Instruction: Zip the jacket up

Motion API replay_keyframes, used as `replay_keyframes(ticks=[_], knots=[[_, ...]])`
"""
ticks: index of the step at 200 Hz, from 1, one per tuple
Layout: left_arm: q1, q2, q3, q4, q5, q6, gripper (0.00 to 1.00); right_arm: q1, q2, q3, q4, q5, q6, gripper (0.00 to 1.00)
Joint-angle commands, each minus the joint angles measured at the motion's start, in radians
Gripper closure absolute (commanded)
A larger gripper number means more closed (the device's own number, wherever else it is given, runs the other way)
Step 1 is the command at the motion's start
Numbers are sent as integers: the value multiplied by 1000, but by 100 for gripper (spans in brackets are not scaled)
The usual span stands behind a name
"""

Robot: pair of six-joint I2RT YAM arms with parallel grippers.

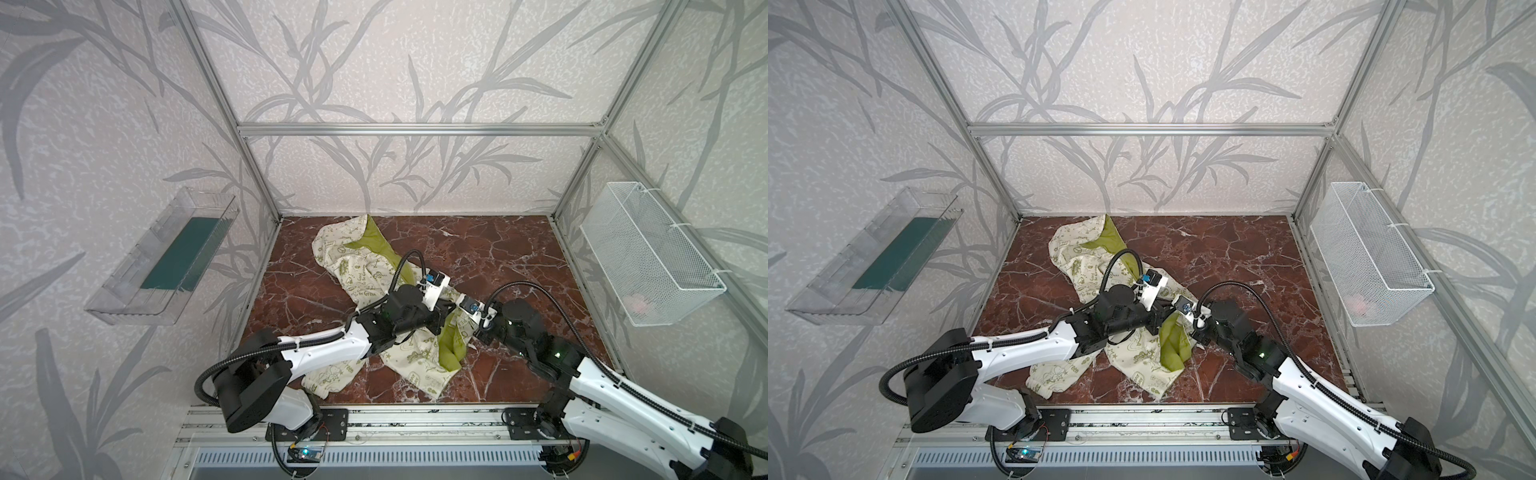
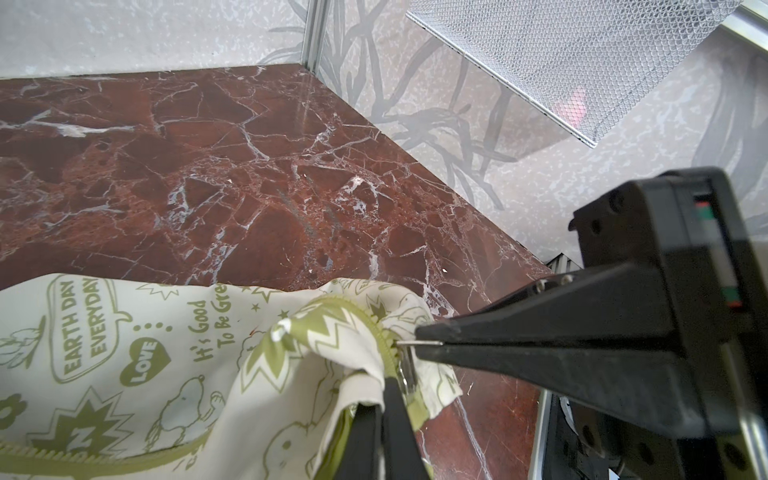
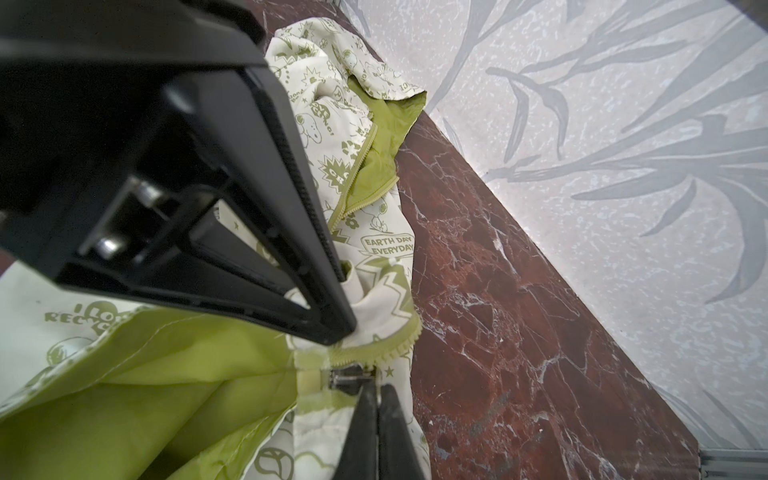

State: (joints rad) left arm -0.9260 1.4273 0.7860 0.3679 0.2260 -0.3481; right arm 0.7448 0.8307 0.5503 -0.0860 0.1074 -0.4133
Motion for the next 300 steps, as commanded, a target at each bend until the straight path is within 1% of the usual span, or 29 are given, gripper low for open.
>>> replay_keyframes(ticks=[1, 51, 85, 106, 116, 122, 140, 159, 205, 219, 238, 254, 273, 288, 300], knots=[[0, -41, 33, -210, 1, 23, 100, -28, 20, 68, 74, 91, 37, 100], [1, -113, 93, -447, 13, 31, 100, -47, 115, 153, 56, 87, 73, 100], [1, -166, 116, -582, 2, 42, 100, -60, 144, 182, 56, 89, 102, 100], [5, -209, 137, -674, -28, 90, 100, -104, 194, 218, 25, 71, 114, 100], [25, -228, 166, -753, -42, 146, 100, -147, 228, 253, -10, 72, 117, 100], [44, -236, 189, -801, -44, 174, 100, -175, 244, 272, -17, 77, 123, 100], [148, -249, 269, -922, -14, 263, 100, -258, 297, 342, -28, 74, 132, 100], [253, -251, 362, -1007, -14, 371, 100, -324, 369, 440, -41, 123, 119, 100], [466, -149, 655, -1203, -39, 621, 100, -469, 486, 694, -88, 146, 125, 100], [546, -130, 709, -1239, -60, 678, 100, -508, 495, 757, -114, 145, 145, 100], [664, -122, 766, -1242, -56, 708, 100, -543, 483, 784, -125, 115, 168, 100], [734, -129, 784, -1209, -60, 710, 100, -545, 474, 796, -176, 95, 188, 100], [780, -144, 757, -1166, -95, 723, 100, -545, 449, 769, -237, 83, 245, 100], [804, -150, 709, -1157, -109, 748, 100, -545, 418, 713, -265, 111, 301, 100], [811, -169, 633, -1134, -106, 778, 100, -545, 391, 653, -292, 146, 355, 100]])
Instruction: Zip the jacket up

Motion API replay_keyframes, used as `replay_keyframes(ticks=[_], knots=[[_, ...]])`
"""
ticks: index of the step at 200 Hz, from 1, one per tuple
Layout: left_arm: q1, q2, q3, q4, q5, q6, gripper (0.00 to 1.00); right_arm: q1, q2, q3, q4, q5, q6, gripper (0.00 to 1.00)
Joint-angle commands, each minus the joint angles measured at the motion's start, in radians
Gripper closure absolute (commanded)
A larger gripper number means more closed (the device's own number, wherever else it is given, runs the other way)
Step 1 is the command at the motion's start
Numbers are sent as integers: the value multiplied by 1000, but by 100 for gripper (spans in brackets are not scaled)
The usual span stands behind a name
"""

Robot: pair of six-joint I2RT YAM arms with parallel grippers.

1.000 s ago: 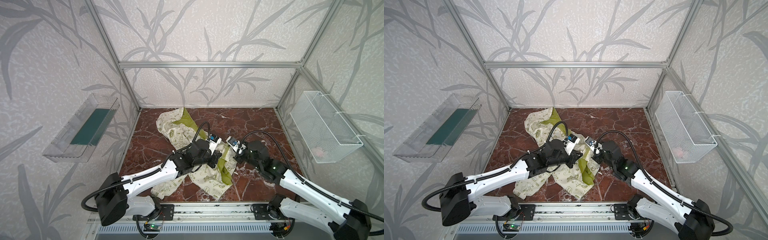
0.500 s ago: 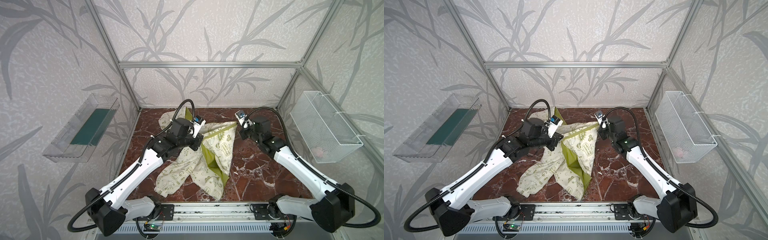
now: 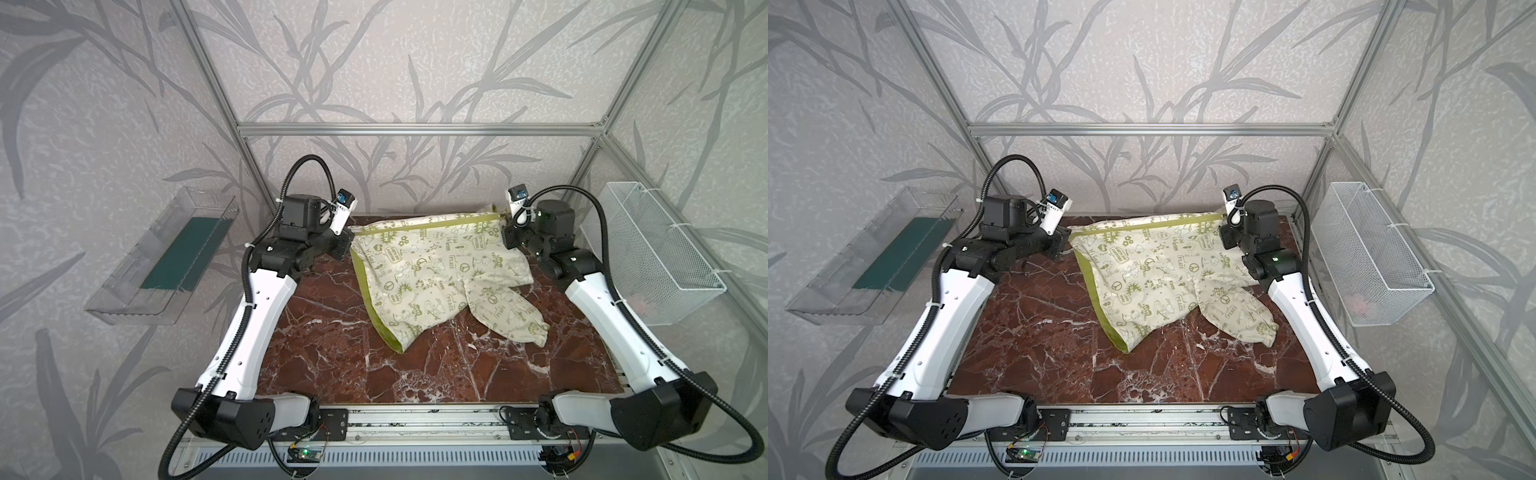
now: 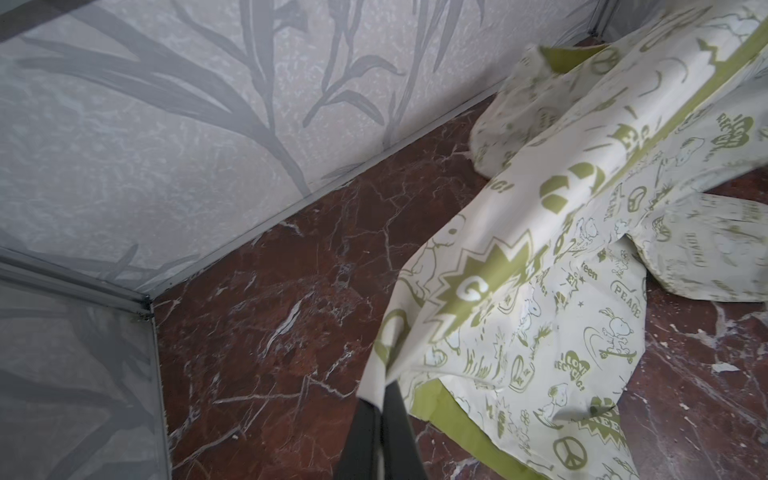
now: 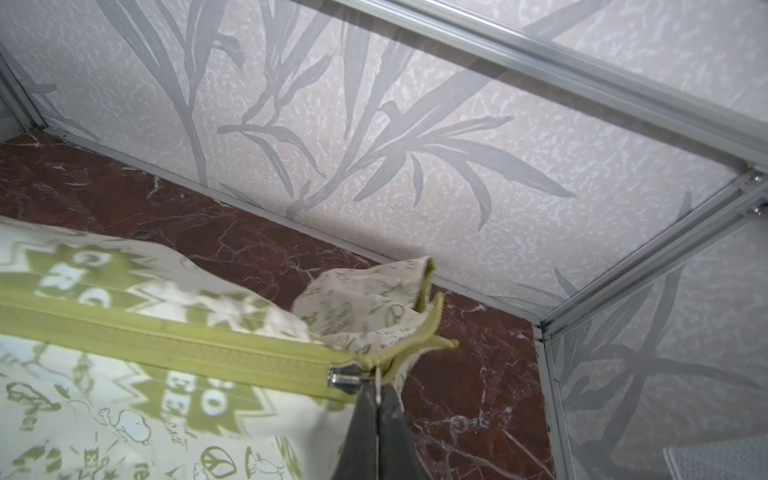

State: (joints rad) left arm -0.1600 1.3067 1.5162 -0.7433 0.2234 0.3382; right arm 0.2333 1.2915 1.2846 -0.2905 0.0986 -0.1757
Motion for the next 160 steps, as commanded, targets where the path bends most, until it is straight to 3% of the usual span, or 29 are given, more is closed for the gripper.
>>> replay_keyframes(ticks=[1, 29, 58, 122, 155, 160], knots=[[45, -52, -105, -18, -100, 98, 100, -34, -73, -86, -89, 157, 121, 100], [45, -160, -371, 106, 16, 144, 100, -34, -148, -260, -156, 204, 294, 100], [52, -209, -544, 139, -26, 116, 100, -34, -165, -386, -247, 291, 429, 100], [52, -200, -694, 202, -53, 91, 100, -34, -181, -554, -292, 439, 694, 100], [53, -179, -731, 219, -86, 94, 100, -34, -201, -606, -294, 396, 778, 100], [52, -178, -742, 229, -99, 92, 100, -34, -206, -618, -286, 388, 787, 92]])
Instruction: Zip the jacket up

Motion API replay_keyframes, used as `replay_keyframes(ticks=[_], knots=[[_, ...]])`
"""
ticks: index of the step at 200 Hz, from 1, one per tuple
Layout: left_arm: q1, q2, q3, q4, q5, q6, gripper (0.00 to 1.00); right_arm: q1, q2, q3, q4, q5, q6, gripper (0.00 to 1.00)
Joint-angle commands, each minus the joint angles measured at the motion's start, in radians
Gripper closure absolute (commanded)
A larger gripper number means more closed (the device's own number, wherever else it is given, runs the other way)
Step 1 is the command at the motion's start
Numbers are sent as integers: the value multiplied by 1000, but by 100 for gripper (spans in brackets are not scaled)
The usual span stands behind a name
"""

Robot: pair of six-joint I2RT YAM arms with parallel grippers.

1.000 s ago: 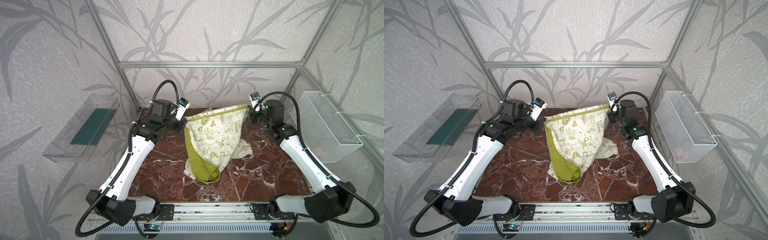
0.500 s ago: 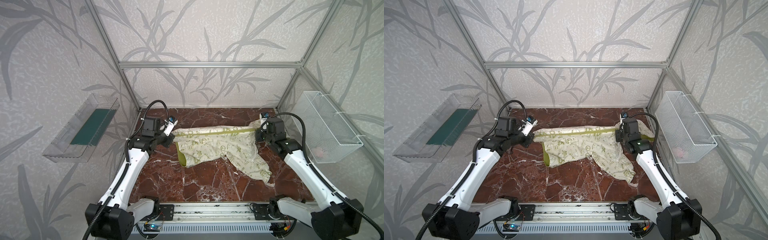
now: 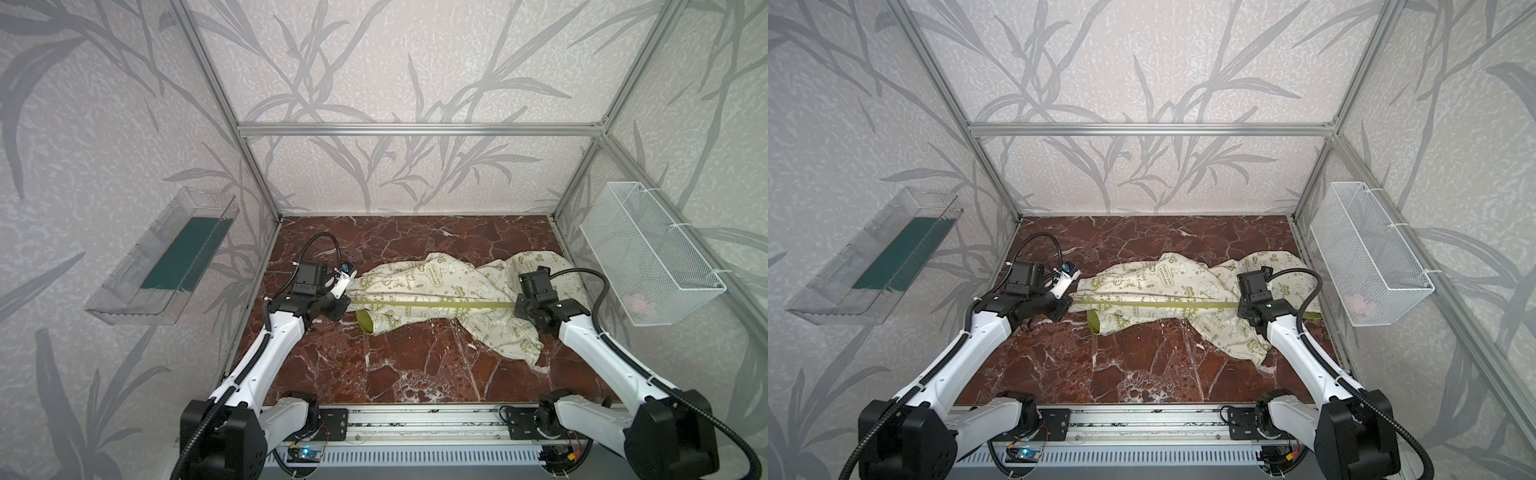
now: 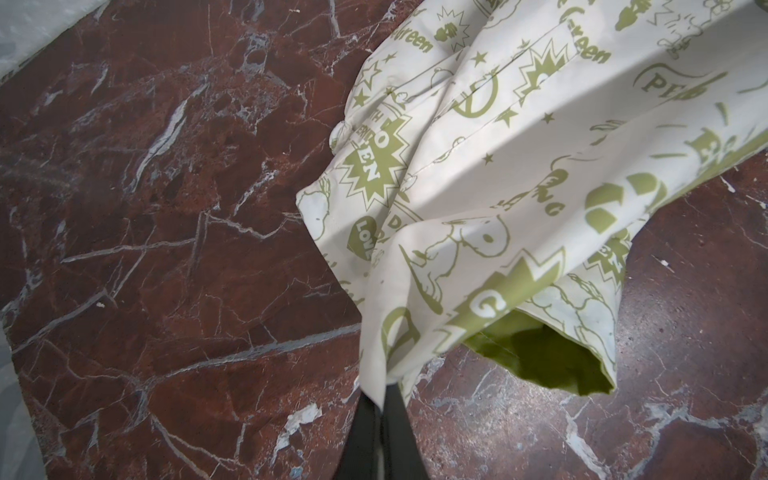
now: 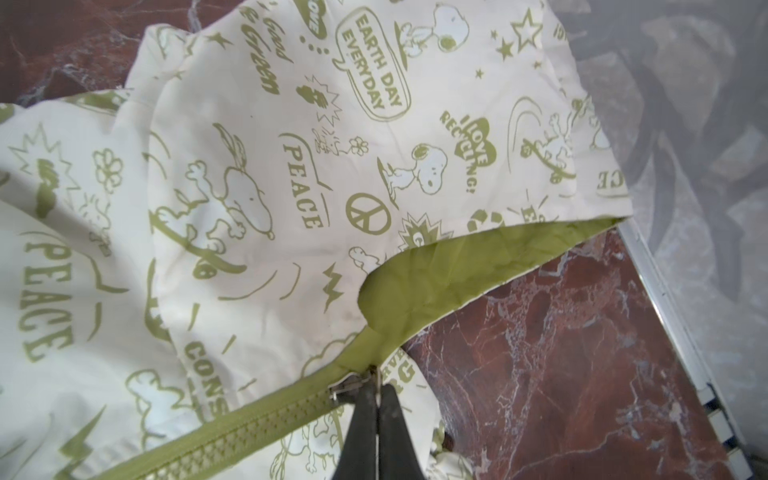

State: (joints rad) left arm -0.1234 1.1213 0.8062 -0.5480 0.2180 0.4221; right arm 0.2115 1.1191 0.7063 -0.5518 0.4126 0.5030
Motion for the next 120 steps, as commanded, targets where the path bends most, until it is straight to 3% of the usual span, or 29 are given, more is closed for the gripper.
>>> replay_keyframes(ticks=[1, 5, 13, 16, 25, 28, 38, 43, 47, 65, 83, 120], knots=[[15, 8, -35, 37, -95, 6, 100, -12, -34, -42, -23, 74, 110, 89], [15, 8, -46, 52, -112, 4, 100, -12, -37, -50, -16, 71, 118, 76], [16, 8, -66, 81, -137, -6, 90, -12, -43, -62, -1, 66, 114, 56], [15, 8, -76, 93, -143, -5, 84, -12, -46, -65, 4, 66, 113, 47], [16, 9, -98, 125, -174, -3, 60, -12, -52, -69, 11, 80, 107, 6], [15, 9, -104, 140, -193, -6, 53, -12, -55, -68, 11, 88, 104, 0], [15, 8, -113, 170, -265, -14, 37, -12, -69, -59, 8, 122, 92, 1], [16, 7, -118, 188, -305, -19, 11, -12, -77, -54, 2, 146, 89, 1], [16, 4, -120, 204, -336, -21, 2, -12, -86, -49, 4, 164, 82, 1], [16, -23, -122, 262, -407, -25, 1, -12, -133, -57, 82, 179, -22, 1], [26, -59, -140, 356, -394, -73, 1, -12, -176, -91, 204, 153, -131, 1], [64, -111, -251, 675, -382, -335, 1, -12, -208, -179, 460, 102, -309, 1]])
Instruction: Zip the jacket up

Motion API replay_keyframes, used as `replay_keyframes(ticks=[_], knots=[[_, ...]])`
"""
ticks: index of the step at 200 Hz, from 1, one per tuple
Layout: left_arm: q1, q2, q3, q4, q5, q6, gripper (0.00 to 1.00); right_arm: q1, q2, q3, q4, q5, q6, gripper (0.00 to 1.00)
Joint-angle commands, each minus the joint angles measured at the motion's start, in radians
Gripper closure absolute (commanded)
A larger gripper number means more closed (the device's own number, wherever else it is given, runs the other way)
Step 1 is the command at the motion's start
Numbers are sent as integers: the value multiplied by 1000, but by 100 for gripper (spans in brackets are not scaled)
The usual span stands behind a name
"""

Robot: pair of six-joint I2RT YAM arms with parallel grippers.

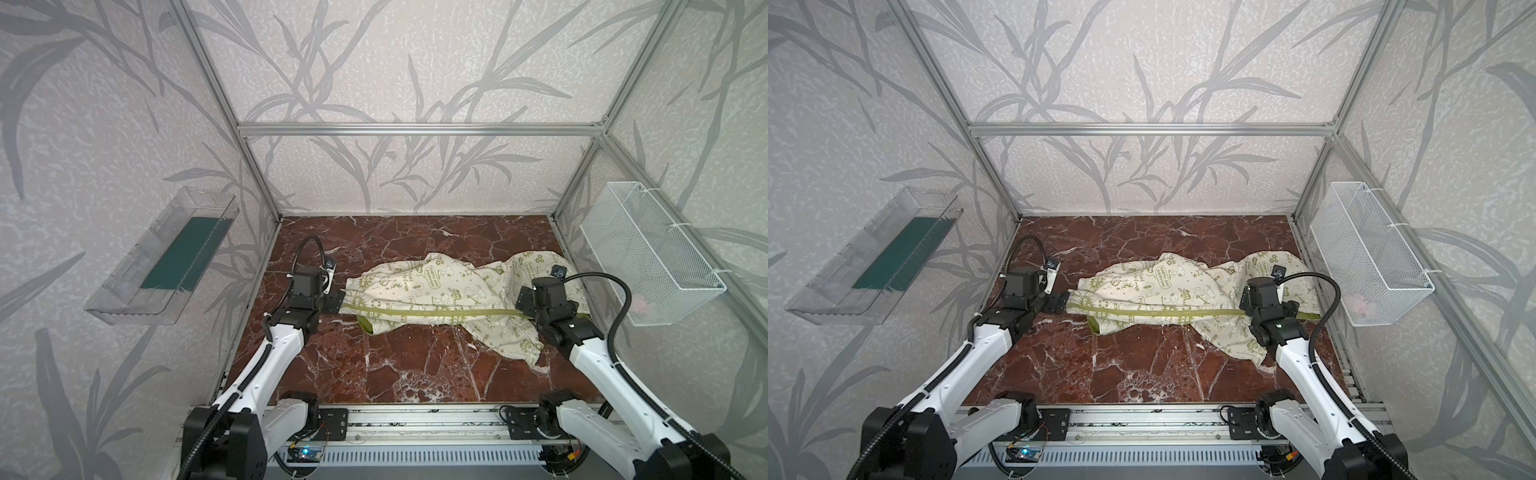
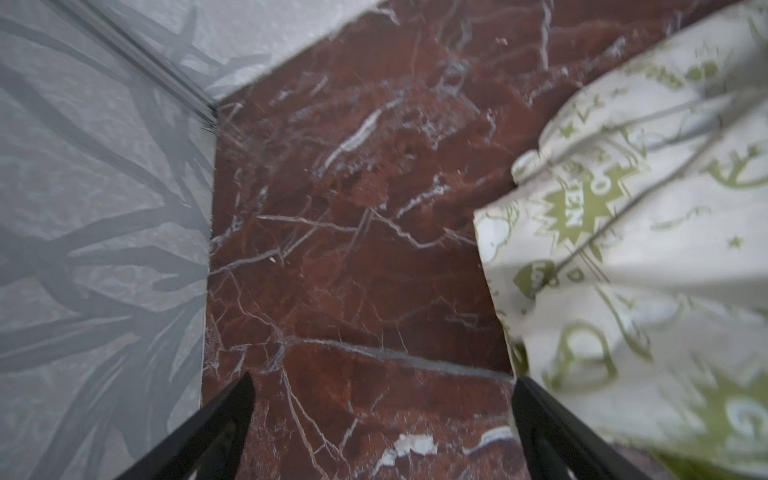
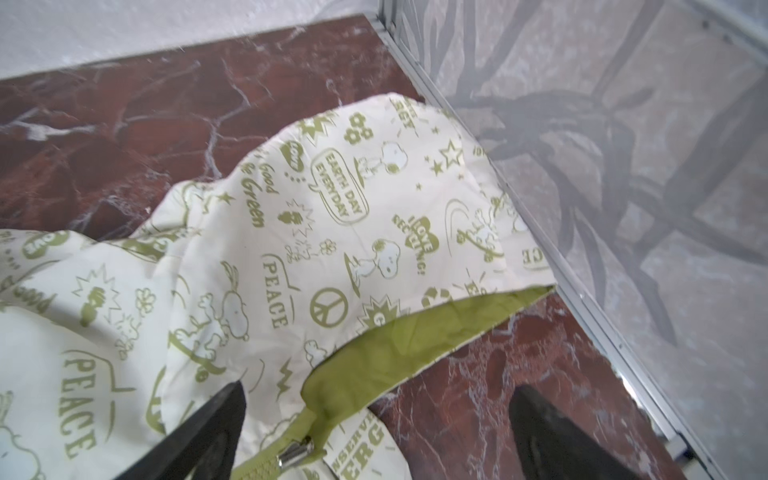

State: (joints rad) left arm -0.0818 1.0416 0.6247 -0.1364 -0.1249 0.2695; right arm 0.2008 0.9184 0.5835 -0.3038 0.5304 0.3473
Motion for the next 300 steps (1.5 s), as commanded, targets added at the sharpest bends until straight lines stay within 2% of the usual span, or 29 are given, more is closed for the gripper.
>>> replay_keyframes(ticks=[1, 38, 76, 107, 136, 144, 175, 194, 210, 221, 239, 245, 263, 283, 300], knots=[[23, -32, -73, 277, -40, -187, 1, -1, -7, -58, 219, -16, -156, 1], [56, -30, -194, 560, -108, -279, 1, -1, 47, -142, 473, -51, -193, 1], [71, 88, -214, 635, -209, -382, 1, -1, 169, -177, 662, -69, -262, 1], [73, 217, -222, 747, -236, -376, 1, -3, 298, -234, 893, -31, -344, 1], [73, 339, -238, 914, -268, -359, 1, -4, 415, -243, 1051, -59, -350, 1], [72, 360, -233, 915, -279, -368, 1, -3, 438, -236, 1086, -69, -356, 1], [71, 476, -247, 1054, -260, -351, 1, -3, 559, -204, 1161, -64, -378, 1], [71, 478, -224, 960, -185, -348, 1, -3, 583, -202, 1190, -135, -407, 1], [70, 545, -277, 1172, -175, -311, 1, -5, 571, -213, 1176, -190, -419, 1], [67, 520, -289, 1154, -170, -325, 1, -8, 599, -246, 1251, -218, -426, 1], [67, 540, -267, 1146, -195, -319, 1, -7, 701, -280, 1473, -232, -460, 1], [66, 536, -266, 1137, -199, -319, 1, -3, 688, -269, 1441, -213, -451, 1], [65, 538, -264, 1137, -207, -322, 1, -20, 619, -198, 1181, -232, -413, 1], [65, 535, -263, 1131, -208, -323, 1, -38, 647, -210, 1249, -254, -404, 1], [65, 534, -263, 1127, -209, -325, 1, -38, 642, -206, 1234, -256, -405, 1]])
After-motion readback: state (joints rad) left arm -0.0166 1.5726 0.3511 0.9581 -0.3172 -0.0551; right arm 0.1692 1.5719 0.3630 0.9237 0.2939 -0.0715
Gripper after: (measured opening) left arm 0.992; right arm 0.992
